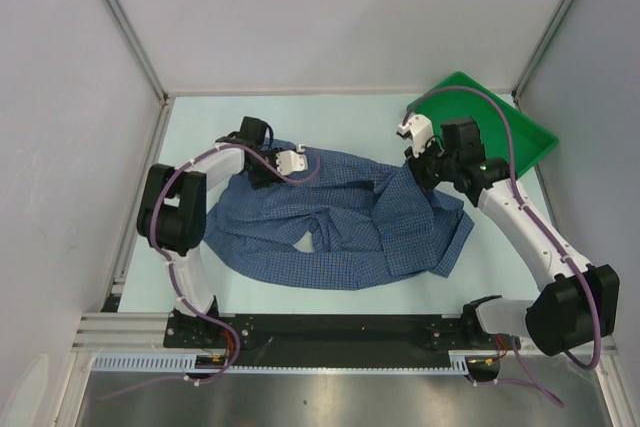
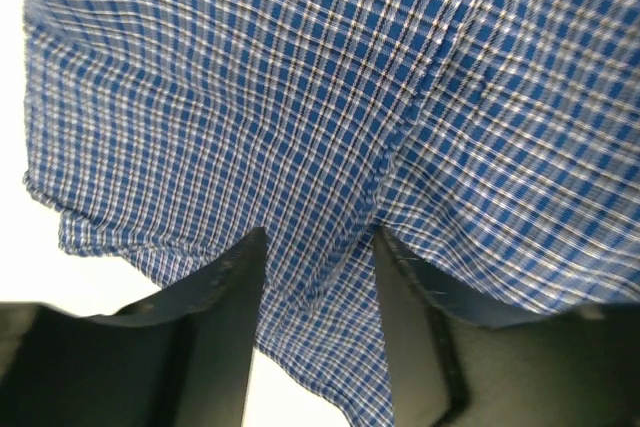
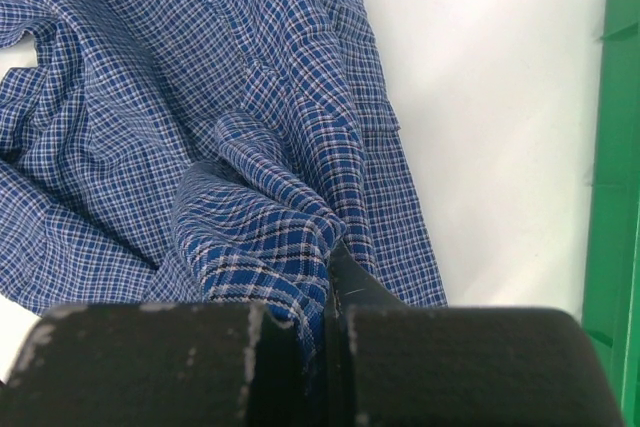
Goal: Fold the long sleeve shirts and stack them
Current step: Flatten the shirt out
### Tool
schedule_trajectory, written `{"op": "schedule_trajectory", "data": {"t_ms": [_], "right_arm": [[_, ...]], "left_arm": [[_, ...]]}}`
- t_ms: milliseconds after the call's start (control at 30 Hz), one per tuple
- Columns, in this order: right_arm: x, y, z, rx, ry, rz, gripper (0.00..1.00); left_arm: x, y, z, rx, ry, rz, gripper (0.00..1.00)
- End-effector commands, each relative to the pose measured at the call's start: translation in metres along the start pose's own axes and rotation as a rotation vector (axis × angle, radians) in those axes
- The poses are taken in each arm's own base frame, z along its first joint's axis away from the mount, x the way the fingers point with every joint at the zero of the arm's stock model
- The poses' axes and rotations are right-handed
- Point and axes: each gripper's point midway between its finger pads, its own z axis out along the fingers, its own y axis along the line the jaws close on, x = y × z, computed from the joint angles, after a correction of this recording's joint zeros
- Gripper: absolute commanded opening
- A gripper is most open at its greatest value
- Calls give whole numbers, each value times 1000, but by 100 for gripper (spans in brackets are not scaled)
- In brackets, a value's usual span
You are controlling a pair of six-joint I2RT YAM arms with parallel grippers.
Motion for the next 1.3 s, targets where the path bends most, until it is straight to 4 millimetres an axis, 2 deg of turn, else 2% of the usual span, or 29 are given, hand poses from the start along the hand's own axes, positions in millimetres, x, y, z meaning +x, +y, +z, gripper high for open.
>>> {"op": "schedule_trajectory", "data": {"t_ms": [0,133,167,233,300,333,433,467,533,567,600,633,667,700,733,767,833,867,900,933,1000,1033,1067,1100,1133,1200,1233,1267], "right_arm": [[-25,-10,-5,20,-69,-26,0],[-25,-12,-5,22,-68,-25,0],[-24,-13,-5,20,-66,-24,0],[-24,-14,-4,20,-64,-19,0],[-26,-15,-4,24,-72,-16,0],[-26,-16,-3,25,-74,-14,0],[-33,-23,-3,52,-90,-20,0],[-40,-30,-5,77,-103,-28,0],[-56,-46,-10,136,-139,-40,0],[-72,-59,-17,174,-175,-42,0],[-82,-68,-21,204,-197,-39,0],[-91,-75,-25,221,-215,-40,0],[-109,-85,-36,247,-255,-47,0],[-115,-91,-35,266,-266,-47,0],[-125,-96,-40,283,-291,-54,0],[-137,-101,-45,304,-329,-64,0],[-163,-110,-59,352,-394,-80,0],[-175,-116,-67,382,-430,-88,0],[-195,-122,-81,413,-477,-99,0],[-206,-125,-89,431,-505,-98,0],[-236,-131,-118,487,-592,-115,0],[-246,-132,-129,507,-625,-121,0],[-258,-135,-142,533,-666,-129,0],[-274,-134,-163,557,-722,-143,0],[-283,-132,-176,570,-756,-152,0],[-300,-130,-205,612,-831,-168,0],[-311,-125,-228,632,-883,-178,0],[-319,-124,-246,658,-929,-183,0]], "left_arm": [[7,11,7,-36,40,78,49],[10,15,6,-59,52,89,37],[9,19,4,-75,48,86,28],[6,26,-6,-108,36,69,19],[4,32,-15,-124,20,45,3],[3,36,-21,-140,12,21,0],[-2,55,-48,-183,-26,-75,0],[-12,70,-66,-217,-57,-102,0],[-11,88,-91,-258,-83,-225,0],[-21,112,-115,-320,-121,-248,0],[-17,122,-130,-349,-128,-286,0],[-24,138,-155,-398,-157,-341,0],[-26,146,-169,-427,-171,-370,0],[-23,154,-186,-459,-186,-403,0],[-30,164,-209,-506,-228,-454,0],[-31,169,-222,-535,-249,-484,0],[-36,181,-262,-624,-298,-542,0],[-38,182,-277,-657,-307,-551,0],[-42,185,-299,-715,-326,-572,0],[-44,188,-320,-775,-346,-587,0],[-51,195,-357,-892,-404,-605,0],[-55,191,-388,-968,-432,-606,0],[-58,190,-403,-1008,-452,-599,0],[-63,190,-426,-1066,-488,-590,0],[-67,185,-454,-1131,-516,-586,0],[-76,180,-491,-1214,-576,-571,0],[-79,170,-520,-1284,-605,-566,0],[-82,164,-537,-1317,-630,-553,0]]}}
